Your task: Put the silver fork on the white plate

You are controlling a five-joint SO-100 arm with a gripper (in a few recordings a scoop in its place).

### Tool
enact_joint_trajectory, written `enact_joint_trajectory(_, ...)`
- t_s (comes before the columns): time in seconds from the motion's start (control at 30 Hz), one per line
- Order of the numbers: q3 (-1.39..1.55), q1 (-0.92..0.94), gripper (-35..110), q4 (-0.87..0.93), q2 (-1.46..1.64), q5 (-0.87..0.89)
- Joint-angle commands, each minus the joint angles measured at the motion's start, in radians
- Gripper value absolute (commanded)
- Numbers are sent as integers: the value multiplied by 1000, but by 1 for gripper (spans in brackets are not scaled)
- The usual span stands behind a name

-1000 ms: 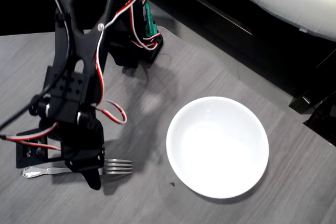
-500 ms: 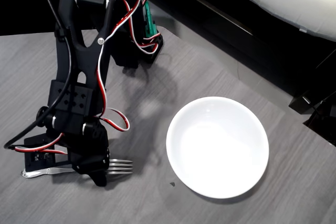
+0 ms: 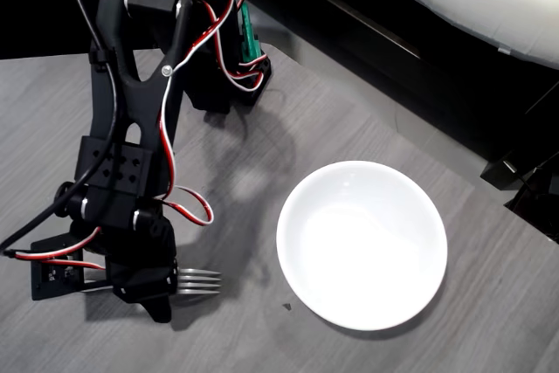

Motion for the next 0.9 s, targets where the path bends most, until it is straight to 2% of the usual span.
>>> enact_joint_trajectory(0.0,-38,-3,15,6,8,-6)
enact_joint_trajectory(0.87,-64,-2,4,12,-23,-6)
